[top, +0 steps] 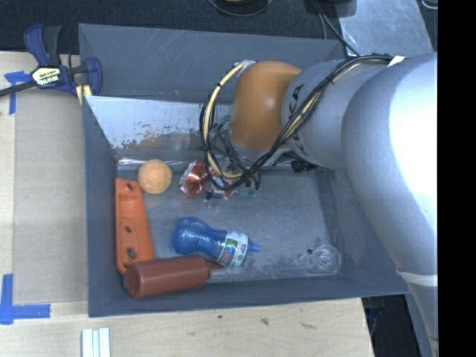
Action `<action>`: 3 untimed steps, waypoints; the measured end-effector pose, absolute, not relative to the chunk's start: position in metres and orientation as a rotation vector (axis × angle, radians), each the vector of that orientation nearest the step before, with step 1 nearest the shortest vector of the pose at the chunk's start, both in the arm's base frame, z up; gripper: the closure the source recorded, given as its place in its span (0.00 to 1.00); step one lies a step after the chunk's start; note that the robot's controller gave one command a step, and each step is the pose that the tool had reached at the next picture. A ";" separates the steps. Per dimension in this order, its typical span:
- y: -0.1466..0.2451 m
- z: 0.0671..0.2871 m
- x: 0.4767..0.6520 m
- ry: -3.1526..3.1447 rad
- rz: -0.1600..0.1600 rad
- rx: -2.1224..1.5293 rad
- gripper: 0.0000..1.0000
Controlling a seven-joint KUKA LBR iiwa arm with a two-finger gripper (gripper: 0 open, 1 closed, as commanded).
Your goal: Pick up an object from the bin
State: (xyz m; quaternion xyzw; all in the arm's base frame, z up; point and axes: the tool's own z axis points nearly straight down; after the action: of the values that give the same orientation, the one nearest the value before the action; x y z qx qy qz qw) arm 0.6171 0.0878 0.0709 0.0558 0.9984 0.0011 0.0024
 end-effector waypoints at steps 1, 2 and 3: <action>0.087 0.075 0.616 3.136 0.002 0.175 1.00; 0.087 0.088 0.616 3.133 0.003 0.174 1.00; 0.087 0.095 0.618 3.128 0.004 0.173 1.00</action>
Offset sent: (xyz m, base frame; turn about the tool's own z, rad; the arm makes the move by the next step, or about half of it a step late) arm -0.0001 -0.0001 0.0215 0.0000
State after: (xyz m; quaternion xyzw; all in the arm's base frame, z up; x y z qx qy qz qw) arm 0.6175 0.0875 0.0955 0.0554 0.9985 0.0013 0.0042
